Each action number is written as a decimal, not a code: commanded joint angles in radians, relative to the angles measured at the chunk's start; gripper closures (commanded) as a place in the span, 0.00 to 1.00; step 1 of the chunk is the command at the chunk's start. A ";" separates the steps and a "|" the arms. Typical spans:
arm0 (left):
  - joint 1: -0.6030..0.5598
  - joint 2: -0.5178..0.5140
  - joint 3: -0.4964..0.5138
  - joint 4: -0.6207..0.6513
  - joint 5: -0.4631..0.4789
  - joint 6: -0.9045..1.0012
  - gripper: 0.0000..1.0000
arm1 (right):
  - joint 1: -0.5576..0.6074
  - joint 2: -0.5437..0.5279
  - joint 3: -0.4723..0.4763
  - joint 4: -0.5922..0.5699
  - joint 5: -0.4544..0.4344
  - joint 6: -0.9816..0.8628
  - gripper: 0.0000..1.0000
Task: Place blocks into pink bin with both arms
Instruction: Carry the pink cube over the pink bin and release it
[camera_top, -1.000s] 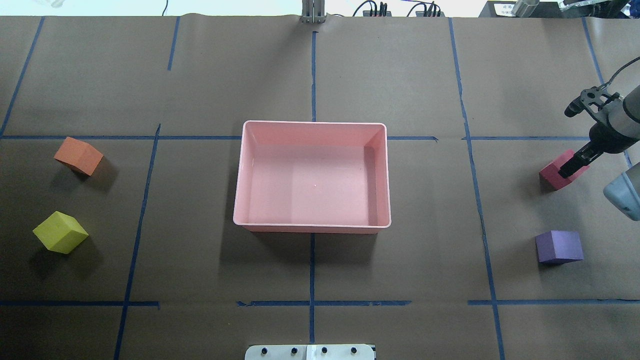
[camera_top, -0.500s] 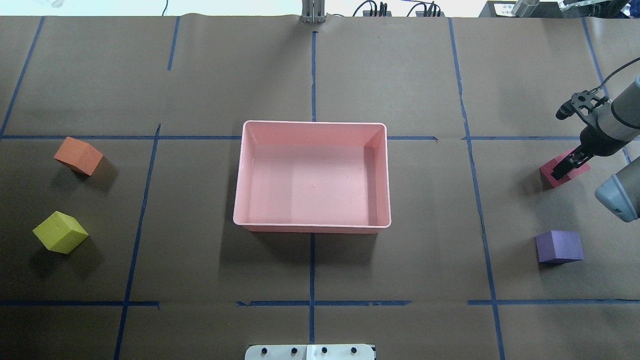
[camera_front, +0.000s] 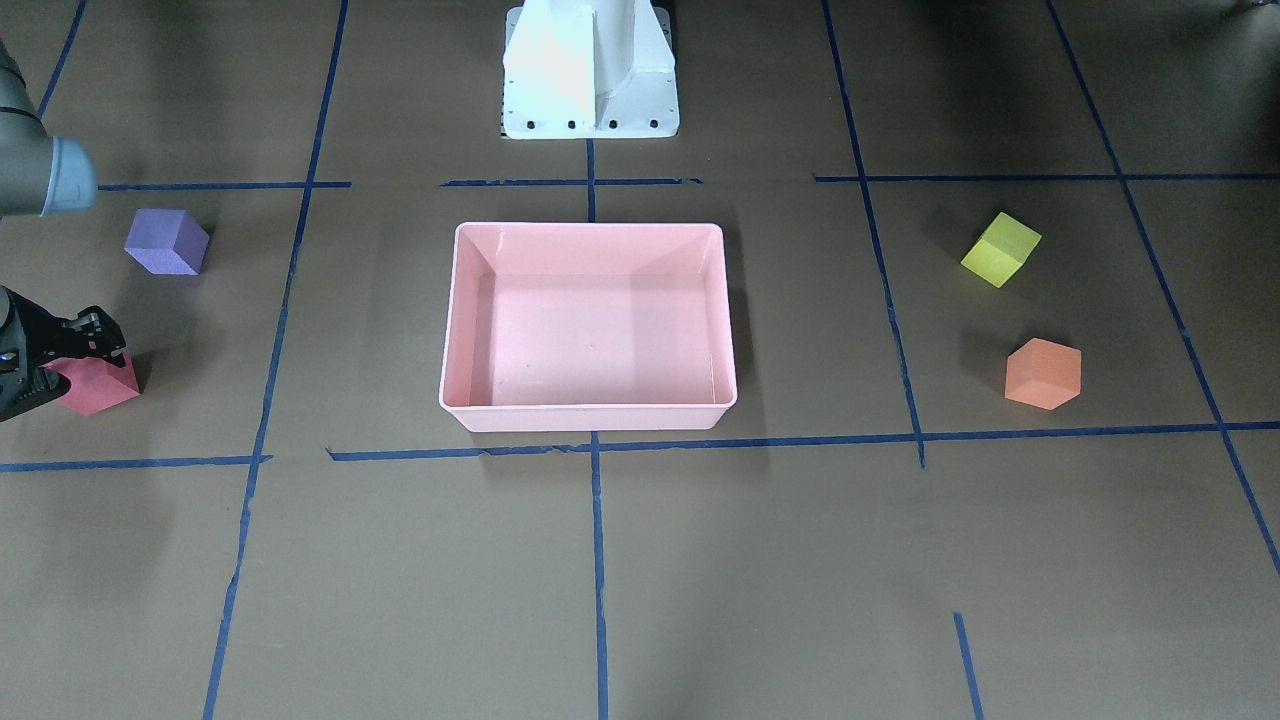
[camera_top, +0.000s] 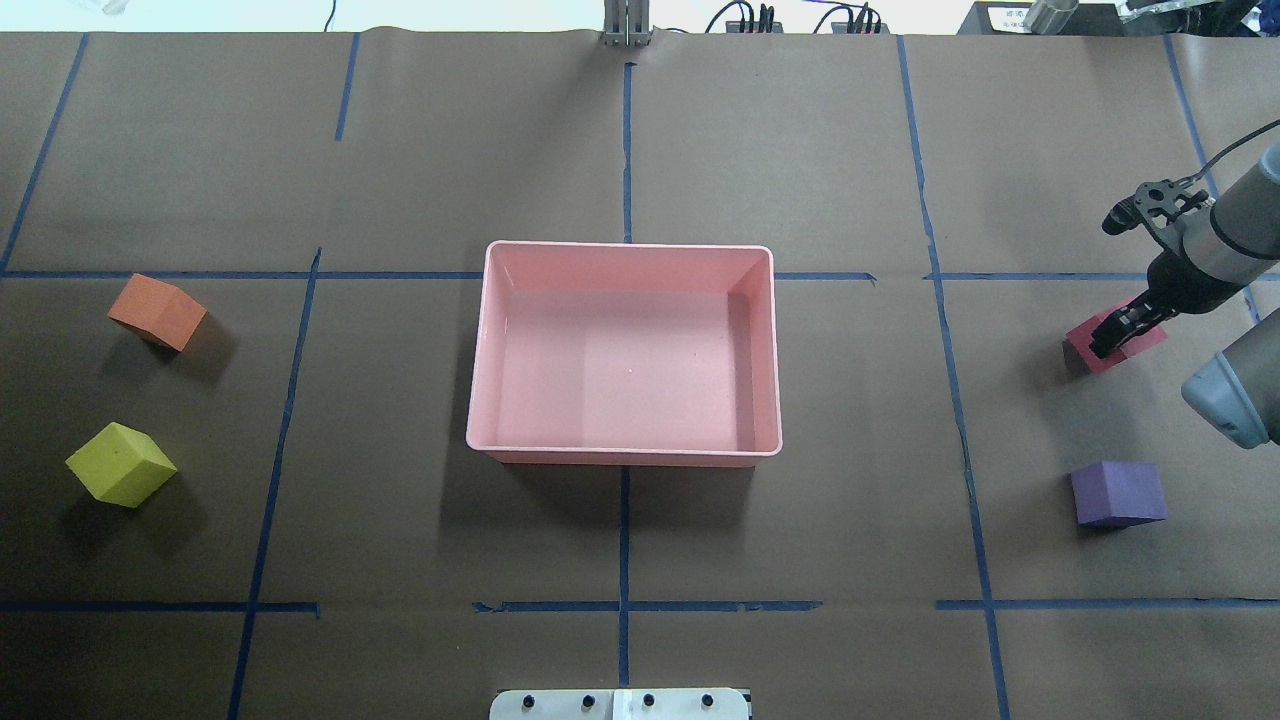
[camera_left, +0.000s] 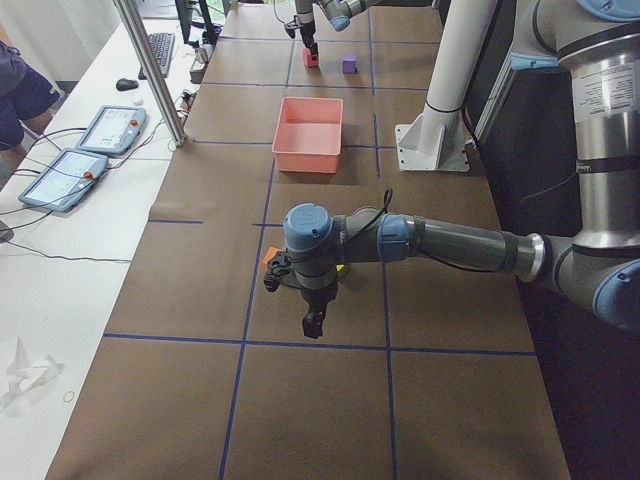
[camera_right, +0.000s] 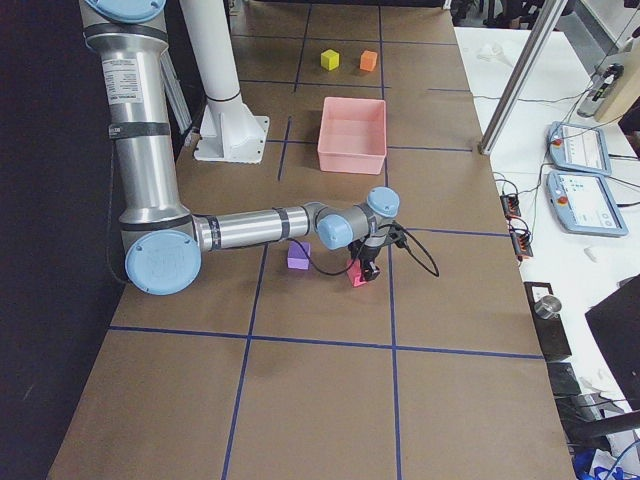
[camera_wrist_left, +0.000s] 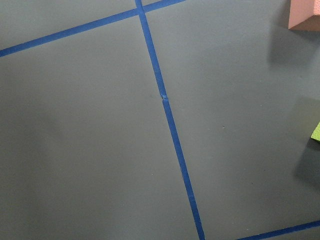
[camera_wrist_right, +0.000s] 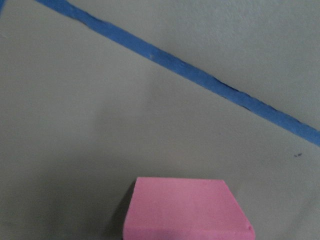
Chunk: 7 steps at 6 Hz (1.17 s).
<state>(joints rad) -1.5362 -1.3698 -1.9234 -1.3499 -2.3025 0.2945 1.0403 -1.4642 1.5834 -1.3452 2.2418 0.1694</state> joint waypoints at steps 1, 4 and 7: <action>0.001 0.000 -0.022 0.000 0.003 -0.001 0.00 | -0.003 0.060 0.102 -0.056 0.018 0.173 0.86; 0.005 -0.084 -0.034 -0.117 0.008 -0.011 0.00 | -0.115 0.398 0.216 -0.359 0.025 0.664 0.85; 0.056 -0.089 -0.035 -0.153 -0.102 -0.183 0.00 | -0.354 0.654 0.204 -0.399 -0.164 1.120 0.82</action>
<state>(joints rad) -1.5078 -1.4571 -1.9593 -1.4820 -2.3497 0.2112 0.7681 -0.8861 1.7939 -1.7359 2.1529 1.1626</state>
